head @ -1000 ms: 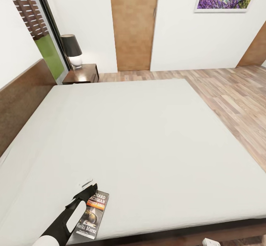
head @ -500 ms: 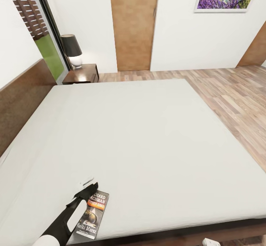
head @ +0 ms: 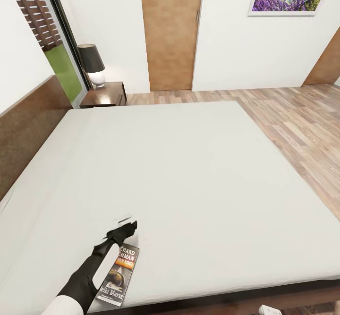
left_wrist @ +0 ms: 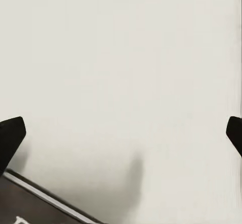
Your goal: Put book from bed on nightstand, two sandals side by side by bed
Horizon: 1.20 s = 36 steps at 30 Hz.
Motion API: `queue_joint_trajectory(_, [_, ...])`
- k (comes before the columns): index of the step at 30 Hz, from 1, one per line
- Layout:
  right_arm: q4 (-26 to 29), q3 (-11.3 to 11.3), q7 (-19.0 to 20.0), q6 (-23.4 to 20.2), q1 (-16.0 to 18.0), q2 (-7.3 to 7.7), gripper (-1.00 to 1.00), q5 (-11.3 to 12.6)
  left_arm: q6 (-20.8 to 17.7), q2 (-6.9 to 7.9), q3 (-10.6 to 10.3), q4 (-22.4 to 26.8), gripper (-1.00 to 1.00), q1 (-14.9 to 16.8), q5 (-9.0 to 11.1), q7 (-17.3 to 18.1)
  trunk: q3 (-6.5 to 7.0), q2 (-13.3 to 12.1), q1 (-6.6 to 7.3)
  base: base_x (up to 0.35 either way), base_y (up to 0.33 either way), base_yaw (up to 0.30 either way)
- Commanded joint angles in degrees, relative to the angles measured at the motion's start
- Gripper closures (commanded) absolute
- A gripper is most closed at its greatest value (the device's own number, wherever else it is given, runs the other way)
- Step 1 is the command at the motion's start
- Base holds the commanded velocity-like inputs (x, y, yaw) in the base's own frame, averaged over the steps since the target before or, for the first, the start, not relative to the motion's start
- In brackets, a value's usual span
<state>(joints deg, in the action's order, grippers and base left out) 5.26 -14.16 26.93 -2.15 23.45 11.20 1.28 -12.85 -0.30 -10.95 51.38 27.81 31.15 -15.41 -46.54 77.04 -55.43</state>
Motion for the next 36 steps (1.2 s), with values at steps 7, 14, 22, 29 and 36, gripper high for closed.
queue_joint_trajectory(7, [0.0, -0.3, 0.3, -0.2, 0.0, 0.03, -1.00, 0.1, -0.3, -0.04, -0.3, 0.0, -1.00, 0.0, -0.5, -0.2, -0.04, 0.0, 0.00, 0.000, 0.000, 0.000])
queue_joint_trajectory(14, [0.0, -0.3, 0.3, -0.2, 0.0, -0.01, -1.00, 0.1, -0.2, 0.03, -0.3, -1.4, -1.00, 0.0, -0.8, -0.1, -0.04, 0.0, 0.00, 0.000, 0.000, 0.000])
queue_joint_trajectory(22, [0.0, -0.3, 0.3, -0.2, 0.0, 0.02, -1.00, 0.1, -0.2, 0.04, -0.3, -1.5, -1.00, 0.0, -0.8, -0.2, -0.04, 0.0, 0.00, 0.000, 0.000, 0.000])
queue_joint_trajectory(29, [0.0, -0.3, 0.3, -0.2, 0.0, 0.03, -1.00, 0.1, -0.2, 0.04, -0.3, -1.5, -1.00, 0.0, -0.8, -0.2, -0.94, 2.0, -1.10, 0.000, 0.000, 0.000])
queue_joint_trajectory(36, [0.0, -0.3, 0.3, -0.2, 0.0, 0.03, -1.00, 0.1, -0.2, 0.04, -0.3, -1.5, -1.00, 0.0, -0.8, -0.2, -0.94, 2.0, -1.10, 0.000, 0.000, 0.000])
